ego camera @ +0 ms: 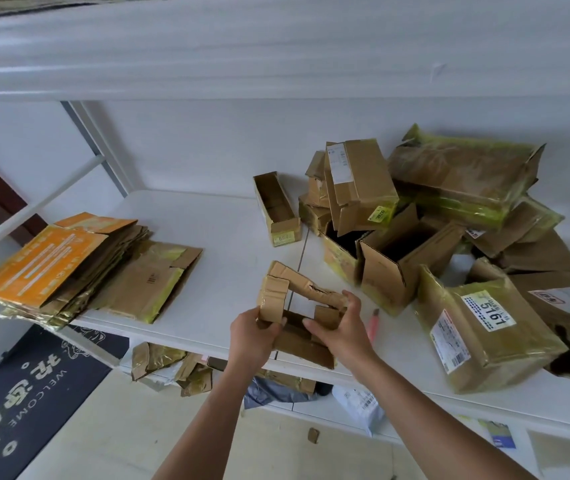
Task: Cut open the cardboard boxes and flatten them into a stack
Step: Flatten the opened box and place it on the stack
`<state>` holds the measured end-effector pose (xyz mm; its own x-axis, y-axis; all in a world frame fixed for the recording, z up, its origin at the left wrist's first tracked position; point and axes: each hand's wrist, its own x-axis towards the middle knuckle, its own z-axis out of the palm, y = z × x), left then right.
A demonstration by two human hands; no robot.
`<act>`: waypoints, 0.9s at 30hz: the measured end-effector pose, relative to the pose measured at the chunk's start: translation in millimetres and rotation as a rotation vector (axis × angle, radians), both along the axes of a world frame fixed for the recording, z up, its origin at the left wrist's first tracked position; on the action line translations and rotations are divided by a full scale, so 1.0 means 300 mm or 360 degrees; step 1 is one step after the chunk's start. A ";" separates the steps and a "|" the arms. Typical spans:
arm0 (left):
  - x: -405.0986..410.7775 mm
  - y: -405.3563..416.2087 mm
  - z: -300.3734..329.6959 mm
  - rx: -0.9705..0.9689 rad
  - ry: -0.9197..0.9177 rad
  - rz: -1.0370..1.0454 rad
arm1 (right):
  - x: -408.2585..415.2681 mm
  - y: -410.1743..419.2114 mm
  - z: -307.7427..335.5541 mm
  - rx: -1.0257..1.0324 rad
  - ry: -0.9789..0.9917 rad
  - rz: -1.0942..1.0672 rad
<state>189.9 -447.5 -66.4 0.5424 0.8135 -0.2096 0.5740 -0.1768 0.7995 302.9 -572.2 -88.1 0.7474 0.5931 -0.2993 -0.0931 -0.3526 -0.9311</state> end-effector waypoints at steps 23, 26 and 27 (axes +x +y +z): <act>-0.203 0.122 -0.139 -0.1662 -0.0826 0.0684 | 0.066 -0.054 -0.108 -0.0671 -0.0772 0.1249; -0.208 0.105 -0.170 -0.1437 -0.0526 0.0609 | 0.054 -0.045 -0.122 -0.0826 -0.0807 0.1318; -0.196 0.103 -0.185 -0.1254 -0.0385 0.0557 | 0.059 -0.033 -0.108 -0.0855 -0.0794 0.1280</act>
<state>131.1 -416.6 -121.9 0.3918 0.6090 -0.6896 0.2920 0.6284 0.7210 320.7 -582.1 -120.6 0.3081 0.8455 -0.4361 0.6929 -0.5135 -0.5062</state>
